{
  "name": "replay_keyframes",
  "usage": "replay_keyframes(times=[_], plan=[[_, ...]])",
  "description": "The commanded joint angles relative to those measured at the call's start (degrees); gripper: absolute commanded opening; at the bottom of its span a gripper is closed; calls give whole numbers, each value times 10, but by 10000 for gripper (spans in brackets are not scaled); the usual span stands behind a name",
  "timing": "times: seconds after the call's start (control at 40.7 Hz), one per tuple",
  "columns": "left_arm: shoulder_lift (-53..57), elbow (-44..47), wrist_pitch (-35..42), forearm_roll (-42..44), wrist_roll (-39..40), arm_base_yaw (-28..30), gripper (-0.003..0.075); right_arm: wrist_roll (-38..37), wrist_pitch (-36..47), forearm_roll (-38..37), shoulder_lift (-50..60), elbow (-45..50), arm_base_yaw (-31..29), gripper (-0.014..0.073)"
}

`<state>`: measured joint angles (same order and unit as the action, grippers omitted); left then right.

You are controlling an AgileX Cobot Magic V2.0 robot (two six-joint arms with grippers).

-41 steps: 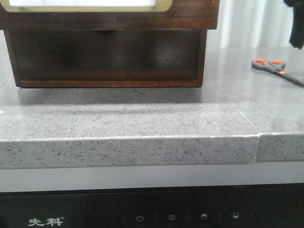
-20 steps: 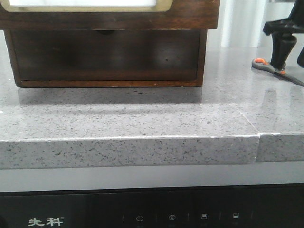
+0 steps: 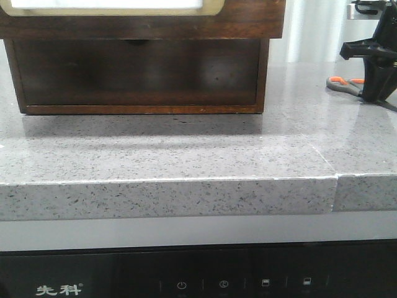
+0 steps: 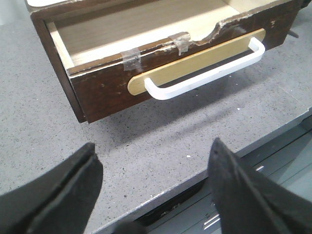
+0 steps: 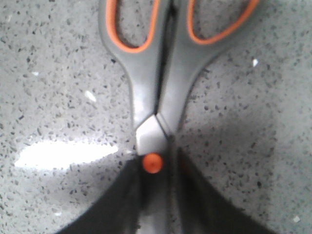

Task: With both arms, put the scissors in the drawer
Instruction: 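Lift the scissors with the right gripper and carry them over the drawer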

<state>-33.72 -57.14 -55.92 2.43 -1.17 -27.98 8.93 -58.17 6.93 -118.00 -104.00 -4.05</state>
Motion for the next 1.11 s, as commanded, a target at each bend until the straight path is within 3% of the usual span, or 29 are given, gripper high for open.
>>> replay_keyframes(times=[0.0, 0.442, 0.811, 1.082], plan=[[-2, -18, 46, 0, 7, -4, 462, 5, -2, 8, 28, -18, -3, 53], [-2, -18, 46, 0, 7, -4, 462, 5, -17, 8, 65, -19, -3, 29], [-2, -18, 46, 0, 7, -4, 462, 5, -8, 8, 193, -19, -3, 29], [-2, -18, 46, 0, 7, -4, 462, 28, 66, 19, 310, -19, 20, 29]])
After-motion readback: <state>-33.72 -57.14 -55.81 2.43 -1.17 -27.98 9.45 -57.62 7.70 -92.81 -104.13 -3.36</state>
